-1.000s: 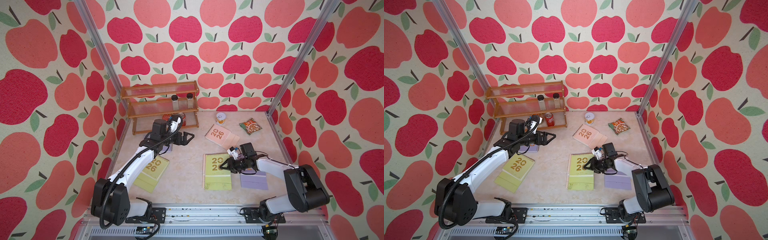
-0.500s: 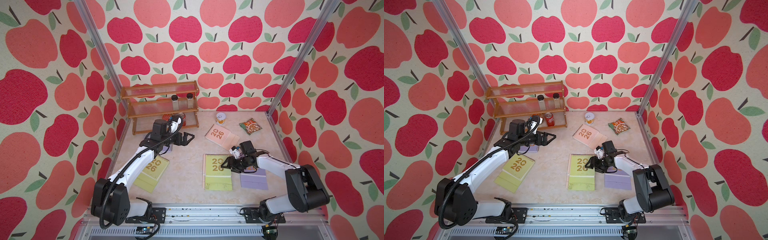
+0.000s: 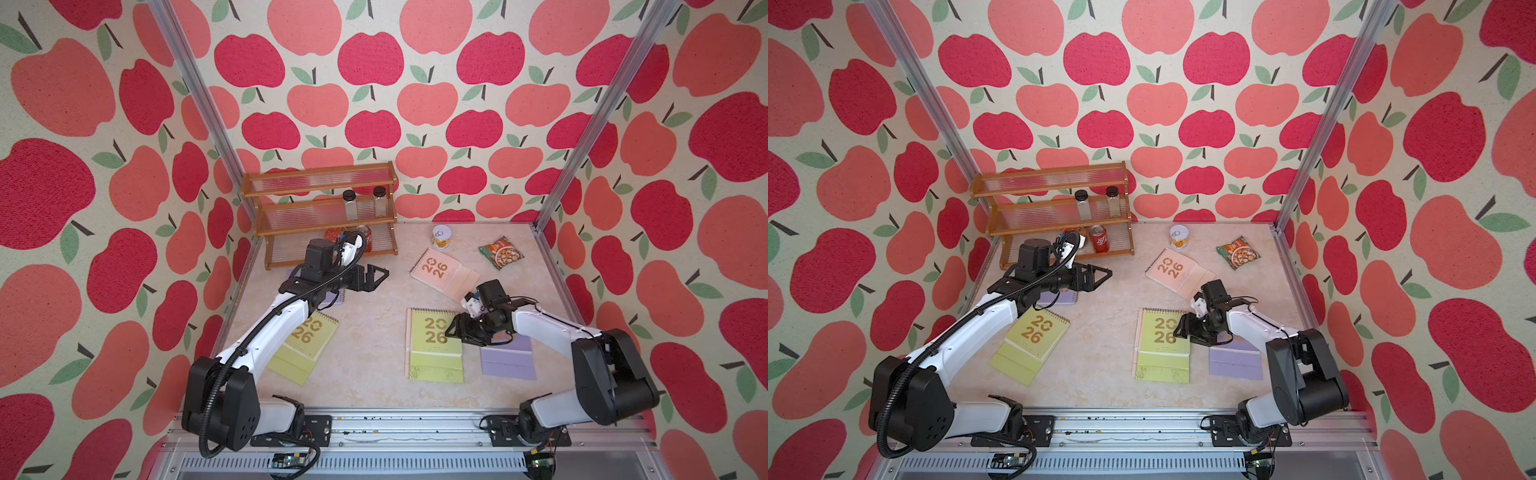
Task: Stack the calendars
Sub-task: Place the calendar at the calendar.
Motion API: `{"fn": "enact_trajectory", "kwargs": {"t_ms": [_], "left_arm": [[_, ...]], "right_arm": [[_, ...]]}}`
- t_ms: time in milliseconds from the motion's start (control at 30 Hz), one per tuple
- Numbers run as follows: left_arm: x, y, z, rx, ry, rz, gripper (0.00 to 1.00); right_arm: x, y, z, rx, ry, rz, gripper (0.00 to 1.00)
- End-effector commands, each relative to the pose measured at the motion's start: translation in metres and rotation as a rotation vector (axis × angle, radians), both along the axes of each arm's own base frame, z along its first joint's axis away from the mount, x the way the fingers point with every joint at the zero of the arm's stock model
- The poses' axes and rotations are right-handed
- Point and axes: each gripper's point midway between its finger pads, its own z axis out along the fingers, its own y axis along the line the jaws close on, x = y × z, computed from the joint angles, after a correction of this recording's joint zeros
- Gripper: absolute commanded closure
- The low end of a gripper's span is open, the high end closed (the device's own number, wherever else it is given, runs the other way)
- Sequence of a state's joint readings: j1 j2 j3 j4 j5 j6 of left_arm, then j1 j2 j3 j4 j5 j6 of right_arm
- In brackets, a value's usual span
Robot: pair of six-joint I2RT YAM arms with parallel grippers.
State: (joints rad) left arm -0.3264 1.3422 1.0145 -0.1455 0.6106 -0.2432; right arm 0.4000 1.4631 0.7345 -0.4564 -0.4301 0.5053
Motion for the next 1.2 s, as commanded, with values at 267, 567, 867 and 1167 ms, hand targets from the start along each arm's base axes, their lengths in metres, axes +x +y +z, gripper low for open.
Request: {"fn": "enact_trajectory", "kwargs": {"t_ms": [267, 567, 867, 1167], "left_arm": [[-0.003, -0.004, 0.005, 0.007, -0.011, -0.029, 0.01], [-0.004, -0.004, 0.004, 0.012, -0.012, -0.031, 0.01], [-0.004, -0.004, 0.006, 0.013, -0.015, -0.031, 0.00], [-0.003, -0.005, 0.004, 0.013, -0.012, -0.039, 0.01]], "right_arm": [[0.003, 0.007, -0.001, -0.061, 0.003, 0.034, 0.35], [0.005, 0.014, -0.003, -0.070, 0.002, 0.044, 0.35], [-0.012, -0.001, -0.005, -0.118, 0.031, 0.032, 0.32], [-0.036, -0.002, -0.004, -0.117, 0.056, 0.027, 0.31]]}}
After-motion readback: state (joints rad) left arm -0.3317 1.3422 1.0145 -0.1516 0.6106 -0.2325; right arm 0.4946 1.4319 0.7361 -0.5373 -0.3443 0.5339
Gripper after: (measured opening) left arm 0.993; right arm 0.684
